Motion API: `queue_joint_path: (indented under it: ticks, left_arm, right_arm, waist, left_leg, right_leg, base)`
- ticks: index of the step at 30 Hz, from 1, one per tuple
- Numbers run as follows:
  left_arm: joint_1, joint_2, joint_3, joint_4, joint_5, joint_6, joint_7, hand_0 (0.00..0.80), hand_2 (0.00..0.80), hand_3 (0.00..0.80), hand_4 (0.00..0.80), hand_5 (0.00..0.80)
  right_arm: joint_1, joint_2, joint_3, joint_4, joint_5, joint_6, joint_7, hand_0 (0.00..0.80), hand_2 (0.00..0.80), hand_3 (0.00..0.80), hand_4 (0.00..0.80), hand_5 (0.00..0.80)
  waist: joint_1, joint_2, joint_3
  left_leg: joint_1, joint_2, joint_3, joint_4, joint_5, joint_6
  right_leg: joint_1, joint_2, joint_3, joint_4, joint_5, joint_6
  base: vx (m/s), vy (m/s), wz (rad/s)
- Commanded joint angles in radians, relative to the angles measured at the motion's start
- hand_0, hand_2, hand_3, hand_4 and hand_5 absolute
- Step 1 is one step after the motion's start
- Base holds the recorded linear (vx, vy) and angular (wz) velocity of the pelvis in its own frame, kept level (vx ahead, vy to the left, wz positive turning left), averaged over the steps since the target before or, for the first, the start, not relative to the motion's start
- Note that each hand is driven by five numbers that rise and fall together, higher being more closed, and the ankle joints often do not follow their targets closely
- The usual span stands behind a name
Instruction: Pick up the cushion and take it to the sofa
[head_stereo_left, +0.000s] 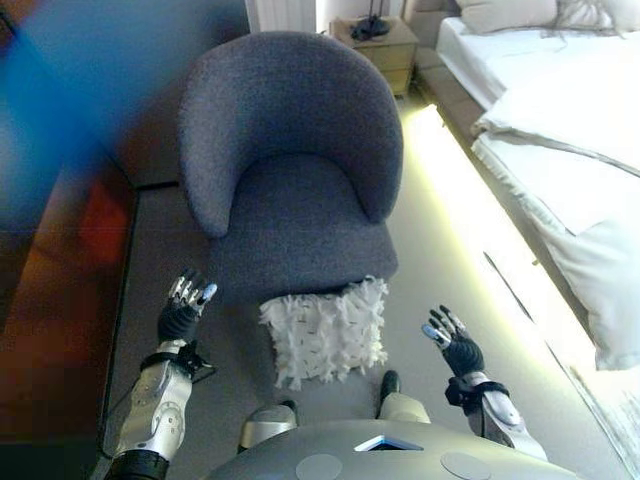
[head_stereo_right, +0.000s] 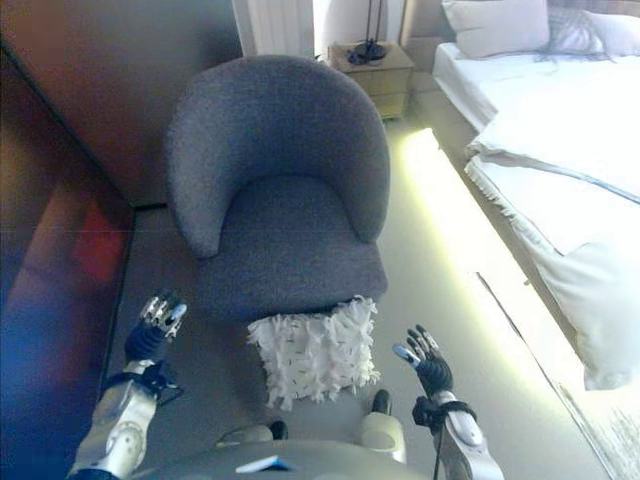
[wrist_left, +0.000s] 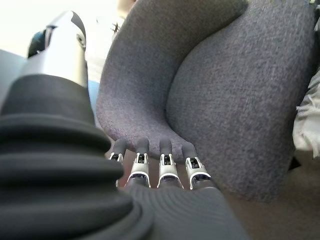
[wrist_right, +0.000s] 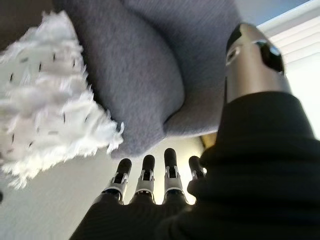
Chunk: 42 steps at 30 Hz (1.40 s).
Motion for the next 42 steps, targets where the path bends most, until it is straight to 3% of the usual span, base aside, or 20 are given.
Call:
queue_joint_path:
  ticks: [1,3,5,7,10,14,17,20,24,28,34,40,42]
  left_arm:
    - [-0.048,0.042,0.051,-0.087,0.017,-0.044,0.009,0.000,0.000,0.000,0.000,0.000]
    - [-0.055,0.043,0.050,-0.080,-0.007,-0.047,0.022,0.000,0.000,0.000,0.000,0.000]
    - [-0.056,0.041,0.055,-0.077,-0.037,-0.042,0.030,0.000,0.000,0.000,0.000,0.000]
    - [-0.060,0.030,0.049,-0.083,-0.032,-0.042,0.030,0.000,0.000,0.000,0.000,0.000]
    - [-0.066,0.011,0.027,-0.085,-0.021,-0.044,0.030,0.000,0.000,0.000,0.000,0.000]
    - [-0.054,-0.008,0.002,-0.071,-0.022,-0.053,0.034,0.000,0.000,0.000,0.000,0.000]
    - [-0.058,0.000,-0.017,-0.040,0.006,-0.050,0.026,0.000,0.000,0.000,0.000,0.000]
    - [-0.089,0.008,-0.043,-0.021,0.059,-0.054,0.008,0.000,0.000,0.000,0.000,0.000]
    - [-0.113,0.025,-0.053,-0.001,0.090,-0.042,-0.007,0.000,0.000,0.000,0.000,0.000]
    - [-0.204,0.061,-0.078,0.075,0.084,-0.104,0.030,0.000,0.000,0.000,0.000,0.000]
    - [-0.430,0.061,-0.189,0.211,0.139,-0.174,0.124,0.000,0.000,0.000,0.000,0.000]
    - [-0.608,0.059,-0.230,0.284,0.208,-0.197,0.203,0.000,0.000,0.000,0.000,0.000]
    - [-0.690,0.064,-0.238,0.313,0.208,-0.205,0.214,0.000,0.000,0.000,0.000,0.000]
  right_arm:
    - [-0.036,-0.006,0.004,-0.061,0.018,-0.018,0.046,0.000,0.000,0.000,0.000,0.000]
    - [-0.042,-0.026,0.016,-0.083,-0.002,-0.002,0.032,0.000,0.000,0.000,0.000,0.000]
    - [-0.046,-0.050,0.023,-0.109,0.025,0.010,0.019,0.000,0.000,0.000,0.000,0.000]
    - [-0.052,-0.062,0.021,-0.103,0.026,-0.002,0.022,0.000,0.000,0.000,0.000,0.000]
    - [-0.058,-0.076,0.018,-0.094,0.002,-0.018,0.008,0.000,0.000,0.000,0.000,0.000]
    - [-0.038,-0.090,-0.001,-0.093,-0.069,-0.033,0.019,0.000,0.000,0.000,0.000,0.000]
    - [-0.041,-0.101,0.006,-0.097,-0.065,-0.031,0.031,0.000,0.000,0.000,0.000,0.000]
    - [-0.084,-0.101,0.026,-0.063,-0.045,-0.054,0.010,0.000,0.000,0.000,0.000,0.000]
    - [-0.145,-0.088,0.035,-0.033,-0.016,-0.022,0.003,0.000,0.000,0.000,0.000,0.000]
    - [-0.262,-0.082,0.069,0.032,-0.032,-0.028,-0.020,0.000,0.000,0.000,0.000,0.000]
    - [-0.509,-0.067,0.128,0.167,-0.028,-0.054,-0.122,0.000,0.000,0.000,0.000,0.000]
    - [-0.725,-0.128,0.132,0.201,-0.024,-0.032,-0.171,0.000,0.000,0.000,0.000,0.000]
    - [-0.841,-0.163,0.132,0.243,0.001,-0.015,-0.195,0.000,0.000,0.000,0.000,0.000]
  waist:
    - [-0.036,-0.046,-0.011]
    - [-0.047,-0.038,-0.014]
    - [-0.056,-0.031,-0.013]
    - [-0.052,-0.040,0.001]
    - [-0.054,-0.042,0.023]
    - [-0.060,-0.019,0.035]
    - [-0.040,0.008,0.041]
    - [-0.009,0.021,0.062]
    - [0.016,0.025,0.095]
    - [0.036,0.023,0.169]
    - [0.042,0.031,0.297]
    - [0.036,0.042,0.373]
    - [0.028,0.060,0.407]
  left_leg:
    - [0.060,-0.059,-0.027,0.131,-0.158,0.060]
    - [0.084,-0.020,-0.026,0.152,-0.122,0.037]
    - [0.065,0.037,-0.021,0.227,-0.009,0.001]
    - [-0.013,0.070,-0.008,0.355,0.068,-0.017]
    - [-0.111,0.086,0.027,0.511,0.088,-0.022]
    - [-0.117,0.121,0.102,0.399,0.116,-0.038]
    - [-0.101,0.125,0.103,0.161,0.146,-0.060]
    - [-0.142,0.130,0.095,0.087,0.166,-0.084]
    - [-0.208,0.095,0.069,0.169,0.073,-0.062]
    - [-0.353,0.084,0.064,0.318,0.005,-0.043]
    - [-0.598,0.119,0.061,0.520,-0.063,-0.048]
    - [-0.815,0.156,0.057,0.673,-0.098,-0.050]
    - [-0.928,0.160,0.039,0.785,-0.131,-0.046]
  right_leg:
    - [-0.117,-0.063,0.032,-0.038,0.130,0.062]
    - [-0.133,-0.047,0.036,0.031,0.108,0.051]
    - [-0.124,-0.010,0.036,0.058,0.058,0.029]
    - [-0.088,0.005,0.011,0.053,0.023,-0.003]
    - [-0.053,0.006,-0.021,0.063,-0.013,-0.044]
    - [-0.002,0.004,-0.069,0.077,-0.057,-0.049]
    - [0.030,-0.005,-0.104,0.079,-0.077,-0.026]
    - [0.038,-0.030,-0.140,0.090,-0.096,-0.014]
    - [-0.002,-0.099,-0.141,0.165,-0.117,0.005]
    - [-0.143,-0.164,-0.106,0.273,-0.119,0.015]
    - [-0.359,-0.174,-0.051,0.439,-0.160,0.005]
    - [-0.573,-0.195,-0.020,0.643,-0.215,-0.019]
    - [-0.704,-0.198,0.015,0.772,-0.251,-0.031]
  base:
    - [0.429,-0.230,0.30]
    - [0.378,-0.223,0.09]
    - [0.349,-0.289,0.29]
    - [0.269,-0.311,0.43]
    - [0.152,-0.162,0.37]
    - [0.146,0.039,0.26]
    - [0.166,0.129,0.32]
    - [0.033,0.126,0.23]
    - [0.079,0.158,-0.18]
    - [-0.148,0.111,-0.06]
    - [-0.202,0.010,-0.07]
    - [-0.160,0.005,-0.15]
    - [-0.164,0.040,0.10]
